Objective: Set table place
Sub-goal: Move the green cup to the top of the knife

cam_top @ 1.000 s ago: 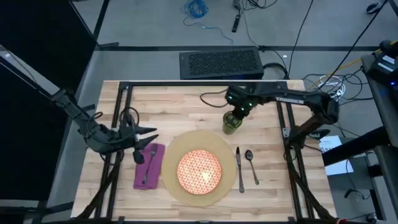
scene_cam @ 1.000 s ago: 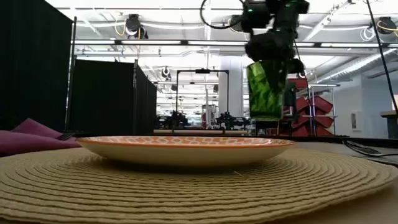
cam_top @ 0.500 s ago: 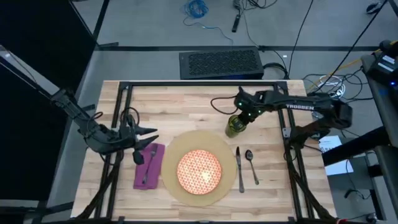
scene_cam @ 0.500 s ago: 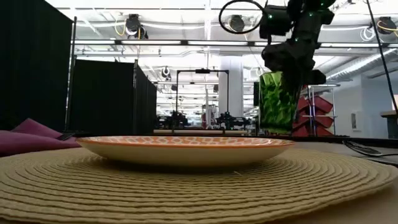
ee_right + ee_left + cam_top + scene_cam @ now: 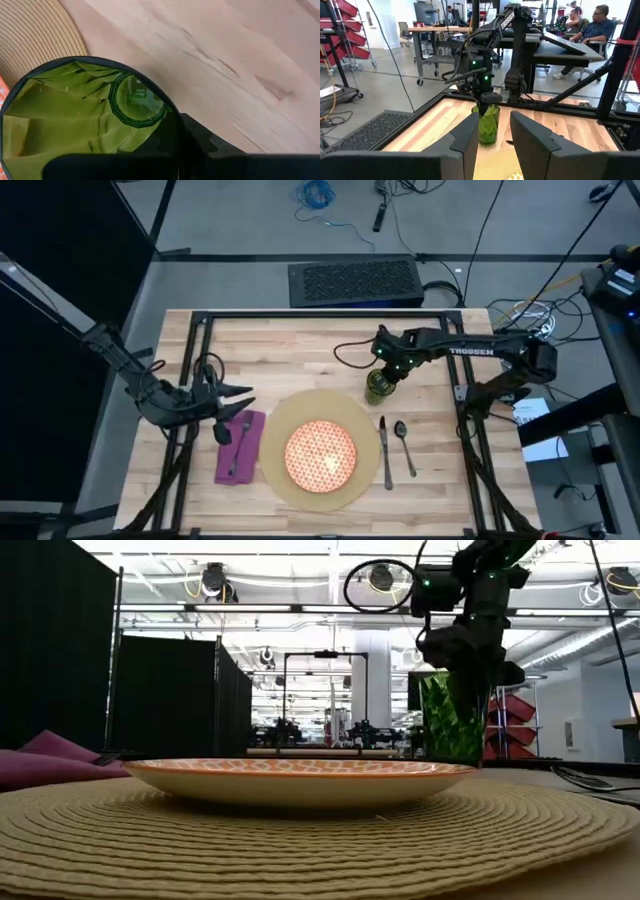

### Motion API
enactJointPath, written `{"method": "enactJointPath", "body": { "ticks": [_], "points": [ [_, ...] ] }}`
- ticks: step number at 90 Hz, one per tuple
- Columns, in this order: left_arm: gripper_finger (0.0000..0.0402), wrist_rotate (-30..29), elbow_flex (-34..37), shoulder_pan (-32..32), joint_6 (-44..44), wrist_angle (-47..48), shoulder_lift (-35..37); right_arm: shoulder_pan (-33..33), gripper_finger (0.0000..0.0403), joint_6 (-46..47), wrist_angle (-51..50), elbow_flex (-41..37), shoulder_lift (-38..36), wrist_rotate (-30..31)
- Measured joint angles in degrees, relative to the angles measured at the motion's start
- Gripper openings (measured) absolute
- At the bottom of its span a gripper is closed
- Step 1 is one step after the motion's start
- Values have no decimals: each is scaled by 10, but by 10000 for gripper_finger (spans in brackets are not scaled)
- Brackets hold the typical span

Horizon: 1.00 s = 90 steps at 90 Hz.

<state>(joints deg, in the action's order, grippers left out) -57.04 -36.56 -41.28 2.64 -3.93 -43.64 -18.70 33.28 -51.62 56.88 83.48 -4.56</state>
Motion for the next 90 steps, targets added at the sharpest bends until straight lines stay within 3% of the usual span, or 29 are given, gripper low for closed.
{"method": "enactJointPath", "body": {
  "ticks": [90],
  "points": [
    [99,0,0,0,0,0,0,0,9,22,37,-24,0,0]
  ]
}}
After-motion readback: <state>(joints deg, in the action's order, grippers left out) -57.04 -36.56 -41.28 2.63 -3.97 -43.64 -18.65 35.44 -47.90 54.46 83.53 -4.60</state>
